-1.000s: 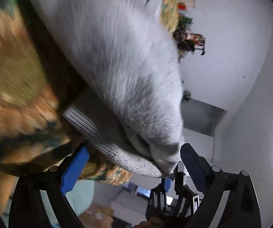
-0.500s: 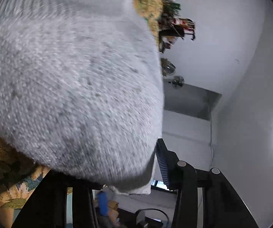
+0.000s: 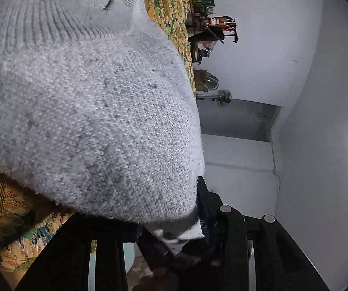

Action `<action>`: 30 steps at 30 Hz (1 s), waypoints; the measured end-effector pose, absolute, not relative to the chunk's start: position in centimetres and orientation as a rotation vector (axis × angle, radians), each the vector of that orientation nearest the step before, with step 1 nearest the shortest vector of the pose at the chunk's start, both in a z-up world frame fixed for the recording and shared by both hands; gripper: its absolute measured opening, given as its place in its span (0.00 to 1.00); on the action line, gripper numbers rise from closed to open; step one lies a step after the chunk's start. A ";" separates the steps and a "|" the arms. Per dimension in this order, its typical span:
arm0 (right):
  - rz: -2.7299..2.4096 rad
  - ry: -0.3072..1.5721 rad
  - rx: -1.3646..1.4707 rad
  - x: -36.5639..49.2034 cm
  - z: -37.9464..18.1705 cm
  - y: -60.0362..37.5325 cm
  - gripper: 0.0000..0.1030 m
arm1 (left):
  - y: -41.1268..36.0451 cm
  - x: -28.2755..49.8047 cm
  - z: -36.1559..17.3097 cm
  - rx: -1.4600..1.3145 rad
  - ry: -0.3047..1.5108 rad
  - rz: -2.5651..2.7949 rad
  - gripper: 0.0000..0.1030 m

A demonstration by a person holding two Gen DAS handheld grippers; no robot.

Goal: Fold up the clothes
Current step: 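Grasp the folded grey sweater with the right gripper while the left gripper holds it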

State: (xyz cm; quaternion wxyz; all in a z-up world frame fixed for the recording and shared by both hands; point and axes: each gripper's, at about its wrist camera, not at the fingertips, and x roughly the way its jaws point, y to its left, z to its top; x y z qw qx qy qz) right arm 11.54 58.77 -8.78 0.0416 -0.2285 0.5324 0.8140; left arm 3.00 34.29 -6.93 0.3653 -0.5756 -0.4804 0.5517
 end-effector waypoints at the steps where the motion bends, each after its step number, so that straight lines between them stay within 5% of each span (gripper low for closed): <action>1: 2.472 1.616 -0.718 11.1 -8.6 59.0 0.78 | 34.1 2.8 -6.9 -1.477 -1.241 1.431 0.36; 4: 2.402 1.574 -0.778 10.3 -8.2 59.7 0.52 | 33.5 2.8 -6.9 -1.481 -1.248 1.485 0.42; 5: 2.410 1.556 -0.793 10.2 -7.8 59.7 0.50 | 33.4 3.0 -7.2 -1.489 -1.273 1.518 0.50; 6: 2.440 1.515 -0.802 10.0 -7.1 59.5 0.47 | 33.3 3.2 -7.7 -1.505 -1.296 1.540 0.81; 9: 2.502 1.481 -0.797 9.8 -5.8 59.7 0.45 | 32.5 3.5 -7.9 -1.463 -1.397 1.567 0.88; 15: 2.521 1.516 -0.789 9.3 -5.6 60.9 0.45 | 33.0 1.0 -7.4 -1.492 -1.455 1.712 0.87; 17: 2.527 1.511 -0.795 9.4 -5.7 61.0 0.45 | 33.9 -0.9 -6.8 -1.499 -1.381 1.740 0.75; 18: 2.510 1.518 -0.809 9.6 -6.1 61.1 0.45 | 34.1 -1.6 -6.6 -1.518 -1.351 1.741 0.60; 20: 2.475 1.535 -0.835 10.0 -6.9 61.2 0.52 | 34.2 -2.7 -6.2 -1.535 -1.317 1.720 0.50; 22: 2.404 1.611 -0.861 10.6 -8.3 61.2 0.73 | 34.7 -3.7 -5.5 -1.550 -1.265 1.714 0.44; 30: 2.288 1.689 -0.848 9.8 -10.0 62.6 0.84 | 35.6 -5.5 -4.2 -1.650 -1.016 1.696 0.40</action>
